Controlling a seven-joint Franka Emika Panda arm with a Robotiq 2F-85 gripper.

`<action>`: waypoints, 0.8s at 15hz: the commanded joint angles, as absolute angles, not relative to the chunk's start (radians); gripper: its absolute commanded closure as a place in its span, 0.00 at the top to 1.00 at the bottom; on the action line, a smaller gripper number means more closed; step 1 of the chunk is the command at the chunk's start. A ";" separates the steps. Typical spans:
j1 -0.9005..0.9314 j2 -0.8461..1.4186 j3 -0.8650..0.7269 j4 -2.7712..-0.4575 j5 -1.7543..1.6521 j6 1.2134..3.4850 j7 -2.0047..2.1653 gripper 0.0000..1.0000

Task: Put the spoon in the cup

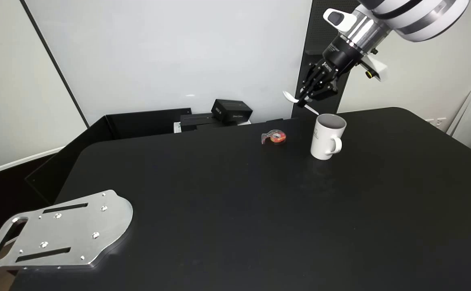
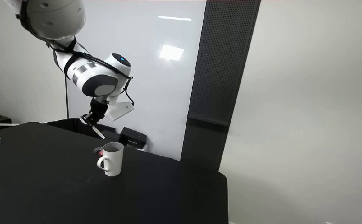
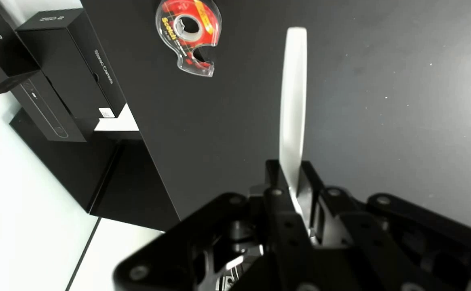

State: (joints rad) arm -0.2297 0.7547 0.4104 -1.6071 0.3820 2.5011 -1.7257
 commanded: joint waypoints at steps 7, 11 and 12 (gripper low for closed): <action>-0.314 0.718 0.449 -1.685 0.547 2.502 -1.868 0.03; -0.336 0.722 0.451 -1.695 0.598 2.501 -1.918 0.03; -0.339 0.725 0.451 -1.696 0.612 2.502 -1.932 0.03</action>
